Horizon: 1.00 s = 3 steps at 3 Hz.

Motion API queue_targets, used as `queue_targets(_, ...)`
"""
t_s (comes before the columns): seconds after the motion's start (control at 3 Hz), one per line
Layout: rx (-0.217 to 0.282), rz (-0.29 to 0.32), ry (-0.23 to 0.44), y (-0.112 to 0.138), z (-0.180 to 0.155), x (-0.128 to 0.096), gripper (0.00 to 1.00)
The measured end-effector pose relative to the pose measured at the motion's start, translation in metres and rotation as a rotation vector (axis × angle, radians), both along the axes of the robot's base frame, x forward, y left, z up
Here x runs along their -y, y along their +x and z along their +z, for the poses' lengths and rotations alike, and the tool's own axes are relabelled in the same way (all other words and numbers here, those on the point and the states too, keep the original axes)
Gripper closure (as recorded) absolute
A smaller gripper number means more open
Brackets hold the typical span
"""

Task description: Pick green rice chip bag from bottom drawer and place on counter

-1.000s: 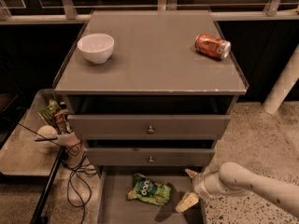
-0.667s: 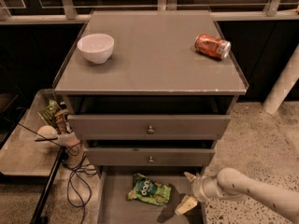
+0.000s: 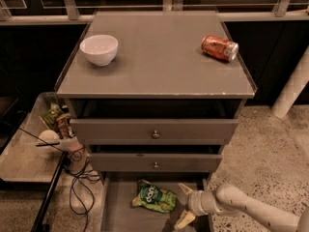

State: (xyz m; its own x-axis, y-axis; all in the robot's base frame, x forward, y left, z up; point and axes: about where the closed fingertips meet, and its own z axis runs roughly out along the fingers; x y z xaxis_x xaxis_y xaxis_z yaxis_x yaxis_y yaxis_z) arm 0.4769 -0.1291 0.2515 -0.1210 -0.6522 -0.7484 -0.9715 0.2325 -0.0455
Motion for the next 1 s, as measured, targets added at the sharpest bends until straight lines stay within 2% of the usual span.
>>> queue_targets(0.33, 0.0, 0.0, 0.0, 0.0, 0.0, 0.0, 0.0)
queue_targets(0.67, -0.006, 0.017, 0.0, 0.009, -0.01, -0.013, 0.0)
queue_targets(1.0, -0.018, 0.044, 0.02, 0.024, -0.027, -0.039, 0.0)
